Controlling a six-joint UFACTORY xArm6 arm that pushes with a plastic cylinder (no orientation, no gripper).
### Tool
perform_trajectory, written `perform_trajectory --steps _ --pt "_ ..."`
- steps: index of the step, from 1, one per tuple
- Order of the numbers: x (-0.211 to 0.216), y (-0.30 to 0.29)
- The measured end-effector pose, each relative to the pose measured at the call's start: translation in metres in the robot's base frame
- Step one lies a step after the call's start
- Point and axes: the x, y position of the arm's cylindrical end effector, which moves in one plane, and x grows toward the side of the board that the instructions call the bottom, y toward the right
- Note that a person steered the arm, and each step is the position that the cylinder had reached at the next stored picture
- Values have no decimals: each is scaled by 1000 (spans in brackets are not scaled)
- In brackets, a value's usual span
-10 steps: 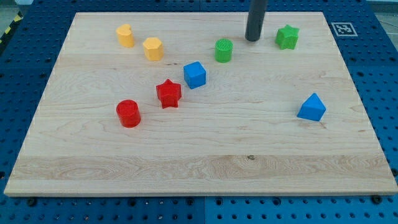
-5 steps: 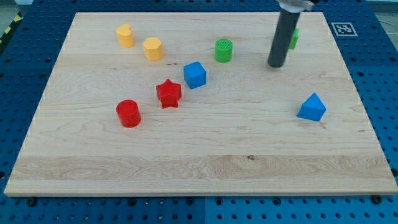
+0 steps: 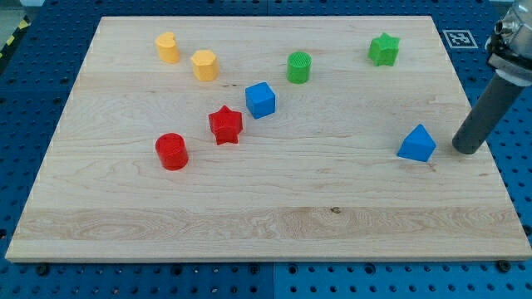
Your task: Move the blue triangle diagonal bottom right to the green circle
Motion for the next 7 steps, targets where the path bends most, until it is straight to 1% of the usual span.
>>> perform_trajectory --steps 2,4,5,6,7 --pt "2 -70" --pt "2 -122" --pt "11 -136" --pt "16 -129" --pt "3 -101"
